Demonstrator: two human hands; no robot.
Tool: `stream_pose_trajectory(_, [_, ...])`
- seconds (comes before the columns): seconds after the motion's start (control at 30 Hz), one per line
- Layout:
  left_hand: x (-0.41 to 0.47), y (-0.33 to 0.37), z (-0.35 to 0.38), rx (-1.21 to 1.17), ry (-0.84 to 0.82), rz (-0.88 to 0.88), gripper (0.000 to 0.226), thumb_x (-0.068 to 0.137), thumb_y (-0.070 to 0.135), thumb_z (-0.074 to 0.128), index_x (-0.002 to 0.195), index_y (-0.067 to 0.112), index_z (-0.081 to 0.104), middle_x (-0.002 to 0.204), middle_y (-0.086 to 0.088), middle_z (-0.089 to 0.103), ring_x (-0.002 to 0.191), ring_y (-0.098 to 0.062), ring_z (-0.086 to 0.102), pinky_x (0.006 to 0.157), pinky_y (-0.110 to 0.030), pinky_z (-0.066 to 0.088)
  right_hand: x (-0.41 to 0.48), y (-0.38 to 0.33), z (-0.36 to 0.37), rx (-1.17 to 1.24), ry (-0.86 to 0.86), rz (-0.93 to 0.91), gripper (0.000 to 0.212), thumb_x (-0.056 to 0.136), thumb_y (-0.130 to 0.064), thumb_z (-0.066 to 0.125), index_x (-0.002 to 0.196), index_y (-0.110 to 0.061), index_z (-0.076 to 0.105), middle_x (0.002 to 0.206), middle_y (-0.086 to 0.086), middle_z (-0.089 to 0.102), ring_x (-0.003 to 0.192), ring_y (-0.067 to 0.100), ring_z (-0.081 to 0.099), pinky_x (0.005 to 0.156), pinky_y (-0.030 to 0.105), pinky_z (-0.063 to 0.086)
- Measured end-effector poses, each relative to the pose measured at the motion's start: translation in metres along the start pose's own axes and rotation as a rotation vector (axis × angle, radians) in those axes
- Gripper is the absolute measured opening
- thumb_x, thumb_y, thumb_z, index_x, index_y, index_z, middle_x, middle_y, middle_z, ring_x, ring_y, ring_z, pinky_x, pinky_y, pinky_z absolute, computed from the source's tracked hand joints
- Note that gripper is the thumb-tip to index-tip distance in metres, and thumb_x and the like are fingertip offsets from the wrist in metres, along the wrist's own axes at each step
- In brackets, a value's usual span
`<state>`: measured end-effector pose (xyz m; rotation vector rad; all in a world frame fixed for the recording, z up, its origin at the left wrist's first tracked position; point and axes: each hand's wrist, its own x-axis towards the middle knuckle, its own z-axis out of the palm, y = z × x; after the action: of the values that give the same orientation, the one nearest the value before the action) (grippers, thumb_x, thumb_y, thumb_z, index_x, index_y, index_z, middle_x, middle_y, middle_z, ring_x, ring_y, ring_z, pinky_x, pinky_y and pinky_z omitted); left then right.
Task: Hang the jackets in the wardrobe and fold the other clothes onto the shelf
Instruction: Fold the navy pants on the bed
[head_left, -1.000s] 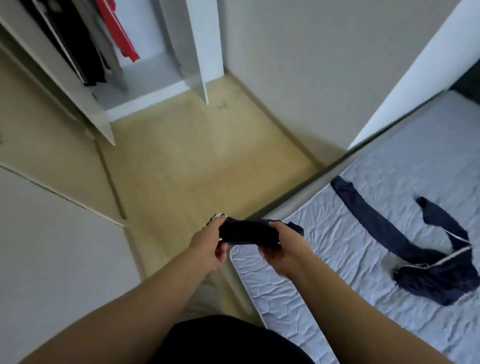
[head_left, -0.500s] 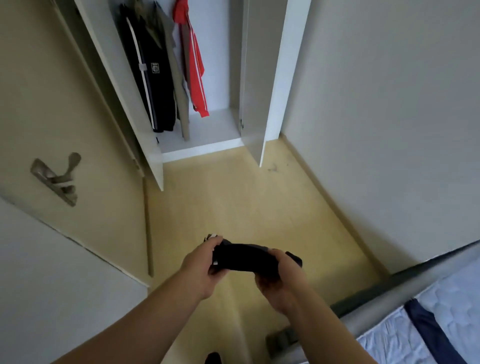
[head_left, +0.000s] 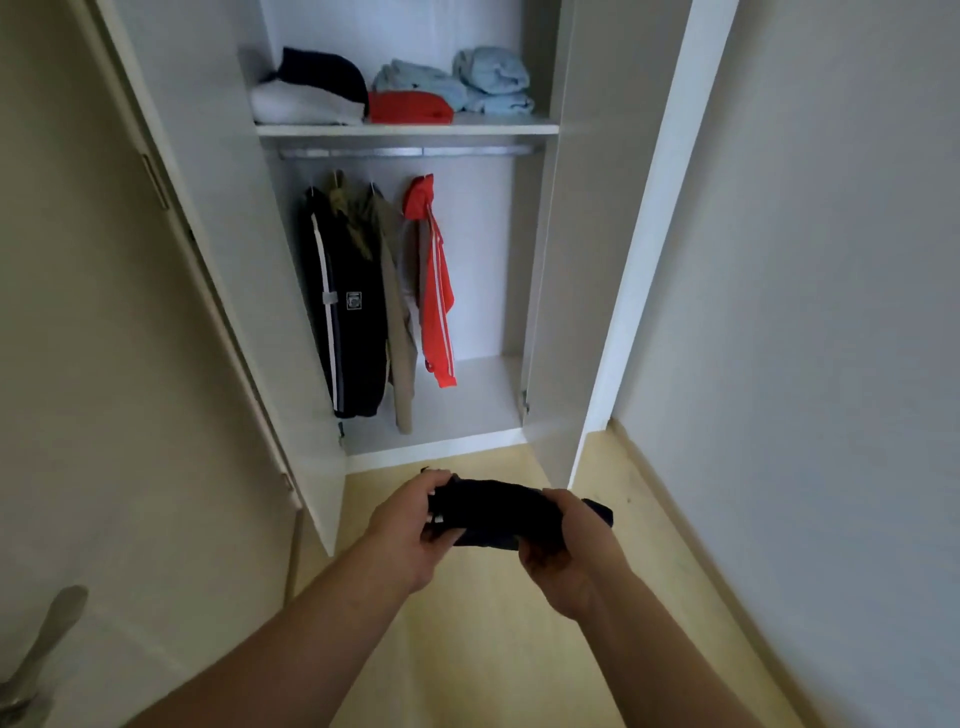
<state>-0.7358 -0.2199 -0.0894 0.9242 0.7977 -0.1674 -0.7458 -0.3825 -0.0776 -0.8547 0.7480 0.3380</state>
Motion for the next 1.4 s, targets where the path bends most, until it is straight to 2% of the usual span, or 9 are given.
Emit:
stream_pose_trajectory(0.2, [0.066, 0.127, 0.11, -0.07, -0.034, 0.14, 0.019, 0.083, 0.014, 0.08, 0.094, 0.004, 0.069, 0.092, -0.014, 0.067, 0.084, -0.025, 0.067, 0.051, -0.031, 0.059, 0.07, -0.128, 0.111, -0.045, -0.104, -0.08, 0.014, 0.087, -0.011, 0.073, 0.099, -0.005, 0.068, 0.08, 0.013, 0.075, 0.067, 0.024, 0.068, 0.055, 0.029, 0.055])
stream_pose_trajectory(0.33, [0.111, 0.211, 0.174, -0.096, -0.082, 0.221, 0.021, 0.084, 0.015, 0.079, 0.099, 0.005, 0.068, 0.1, -0.014, 0.066, 0.091, -0.025, 0.066, 0.056, -0.034, 0.062, 0.113, -0.208, 0.188, -0.062, -0.163, -0.151, 0.018, 0.089, -0.013, 0.072, 0.103, -0.006, 0.064, 0.092, 0.015, 0.074, 0.058, 0.023, 0.072, 0.055, 0.029, 0.058])
stream_pose_trajectory(0.47, [0.16, 0.294, 0.236, -0.11, -0.187, 0.314, 0.019, 0.087, 0.014, 0.077, 0.101, 0.005, 0.069, 0.105, -0.016, 0.068, 0.096, -0.027, 0.069, 0.058, -0.035, 0.062, 0.159, -0.284, 0.268, -0.102, -0.215, -0.252, 0.023, 0.091, -0.017, 0.071, 0.109, -0.006, 0.062, 0.1, 0.015, 0.073, 0.069, 0.026, 0.072, 0.049, 0.029, 0.055])
stream_pose_trajectory(0.67, [0.22, 0.421, 0.326, -0.133, -0.353, 0.444, 0.009, 0.089, 0.012, 0.073, 0.091, 0.004, 0.068, 0.099, -0.014, 0.068, 0.094, -0.024, 0.069, 0.065, -0.037, 0.064, 0.209, -0.393, 0.382, -0.117, -0.291, -0.395, 0.02, 0.092, -0.022, 0.071, 0.106, -0.008, 0.065, 0.098, 0.01, 0.074, 0.075, 0.023, 0.07, 0.055, 0.027, 0.057])
stream_pose_trajectory(0.87, [0.263, 0.545, 0.426, -0.122, -0.458, 0.531, 0.011, 0.088, 0.013, 0.072, 0.094, 0.005, 0.067, 0.105, -0.014, 0.065, 0.1, -0.024, 0.066, 0.07, -0.037, 0.064, 0.248, -0.508, 0.489, -0.13, -0.428, -0.512, 0.012, 0.096, -0.023, 0.061, 0.104, -0.015, 0.066, 0.079, 0.003, 0.068, 0.048, 0.015, 0.061, 0.044, 0.021, 0.047])
stream_pose_trajectory(1.03, [0.301, 0.631, 0.504, -0.108, -0.475, 0.623, 0.016, 0.089, 0.014, 0.07, 0.099, 0.003, 0.065, 0.107, -0.014, 0.063, 0.096, -0.026, 0.066, 0.079, -0.042, 0.063, 0.285, -0.599, 0.563, -0.212, -0.491, -0.599, 0.017, 0.098, -0.026, 0.057, 0.11, -0.016, 0.066, 0.091, 0.004, 0.069, 0.068, 0.018, 0.063, 0.052, 0.024, 0.047])
stream_pose_trajectory(1.17, [0.335, 0.679, 0.548, -0.175, -0.491, 0.701, 0.015, 0.088, 0.013, 0.07, 0.099, 0.004, 0.065, 0.106, -0.014, 0.064, 0.096, -0.027, 0.066, 0.076, -0.04, 0.064, 0.319, -0.654, 0.602, -0.245, -0.582, -0.658, 0.015, 0.098, -0.028, 0.058, 0.106, -0.018, 0.066, 0.086, 0.002, 0.069, 0.057, 0.013, 0.061, 0.051, 0.022, 0.047])
stream_pose_trajectory(1.3, [0.397, 0.684, 0.568, -0.082, -0.389, 0.699, 0.02, 0.088, 0.022, 0.072, 0.104, 0.01, 0.067, 0.109, -0.011, 0.068, 0.099, -0.025, 0.066, 0.079, -0.037, 0.062, 0.384, -0.673, 0.615, -0.334, -0.51, -0.648, 0.012, 0.1, -0.028, 0.057, 0.105, -0.019, 0.063, 0.085, 0.004, 0.067, 0.053, 0.013, 0.06, 0.052, 0.024, 0.05])
stream_pose_trajectory(1.4, [0.46, 0.663, 0.562, 0.562, 0.056, 0.726, 0.077, 0.085, 0.042, 0.073, 0.146, 0.005, 0.044, 0.139, -0.017, 0.055, 0.123, -0.031, 0.056, 0.104, -0.04, 0.049, 0.443, -0.663, 0.606, -0.567, -0.311, -0.546, 0.02, 0.102, -0.019, 0.056, 0.12, -0.013, 0.058, 0.108, 0.012, 0.066, 0.081, 0.024, 0.064, 0.062, 0.033, 0.054])
